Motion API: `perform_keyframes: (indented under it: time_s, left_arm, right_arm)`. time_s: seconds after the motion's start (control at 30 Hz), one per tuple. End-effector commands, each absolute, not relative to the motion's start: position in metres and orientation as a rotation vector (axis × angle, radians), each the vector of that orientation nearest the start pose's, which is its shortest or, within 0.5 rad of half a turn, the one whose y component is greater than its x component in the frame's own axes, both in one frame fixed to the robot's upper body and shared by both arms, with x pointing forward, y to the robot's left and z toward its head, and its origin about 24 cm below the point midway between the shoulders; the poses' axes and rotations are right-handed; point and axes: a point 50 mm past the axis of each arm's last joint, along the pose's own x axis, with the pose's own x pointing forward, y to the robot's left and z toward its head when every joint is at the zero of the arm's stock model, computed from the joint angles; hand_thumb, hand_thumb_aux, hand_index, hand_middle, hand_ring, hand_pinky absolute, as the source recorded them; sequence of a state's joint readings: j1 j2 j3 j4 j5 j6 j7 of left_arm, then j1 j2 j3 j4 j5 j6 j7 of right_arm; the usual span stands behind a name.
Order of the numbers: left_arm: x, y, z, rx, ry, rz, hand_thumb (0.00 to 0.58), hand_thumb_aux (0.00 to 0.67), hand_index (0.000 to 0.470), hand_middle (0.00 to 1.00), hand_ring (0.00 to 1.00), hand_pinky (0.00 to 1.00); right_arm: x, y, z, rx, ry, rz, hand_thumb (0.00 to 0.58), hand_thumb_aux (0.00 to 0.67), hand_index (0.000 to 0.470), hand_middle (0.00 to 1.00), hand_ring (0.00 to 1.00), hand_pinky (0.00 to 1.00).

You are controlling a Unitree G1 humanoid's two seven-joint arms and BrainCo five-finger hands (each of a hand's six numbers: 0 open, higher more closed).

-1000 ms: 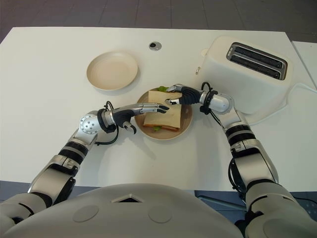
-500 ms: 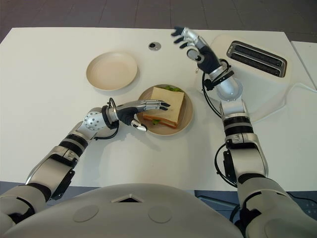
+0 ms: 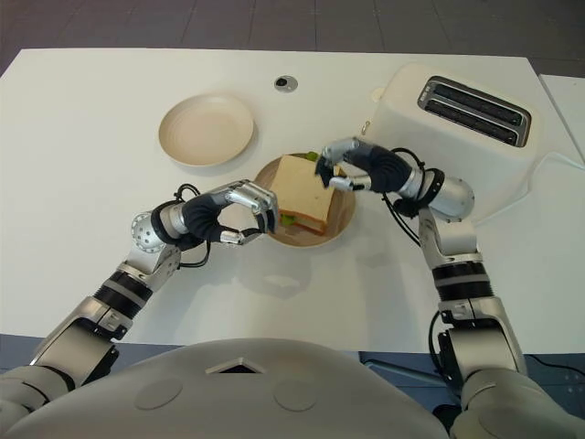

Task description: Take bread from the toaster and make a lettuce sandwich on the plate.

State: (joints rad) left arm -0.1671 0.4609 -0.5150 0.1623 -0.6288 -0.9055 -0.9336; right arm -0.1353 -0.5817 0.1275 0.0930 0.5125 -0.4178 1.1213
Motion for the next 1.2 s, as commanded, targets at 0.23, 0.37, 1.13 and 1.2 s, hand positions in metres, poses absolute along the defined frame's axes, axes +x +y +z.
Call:
perform_keyframes:
  time_s: [0.23, 0.37, 1.13, 1.2]
  left_arm:
    - [0.208, 0.140, 0.009, 0.589, -0.160, -1.516, 0.580, 0.670, 0.470, 1.00, 1.00, 1.00]
    - [0.223, 0.136, -0.010, 0.765, -0.079, -1.429, 0.580, 0.670, 0.470, 1.00, 1.00, 1.00]
    - [0.278, 0.137, 0.105, -0.016, -0.846, -0.394, 0.000, 0.000, 0.000, 0.00, 0.00, 0.00]
    - [0.280, 0.135, 0.099, -0.036, -0.810, -0.413, 0.000, 0.000, 0.000, 0.00, 0.00, 0.00]
  right_arm:
    - [0.195, -0.218, 0.031, -0.551, 0.320, 1.583, 0.580, 0.670, 0.470, 1.00, 1.00, 1.00]
    - [0.208, -0.198, 0.002, -0.617, 0.326, 1.487, 0.580, 0.670, 0.470, 1.00, 1.00, 1.00]
    - [0.280, -0.146, 0.106, -0.069, -0.742, 0.354, 0.000, 0.000, 0.000, 0.00, 0.00, 0.00]
    - [0.278, -0.144, 0.102, -0.042, -0.734, 0.335, 0.000, 0.000, 0.000, 0.00, 0.00, 0.00]
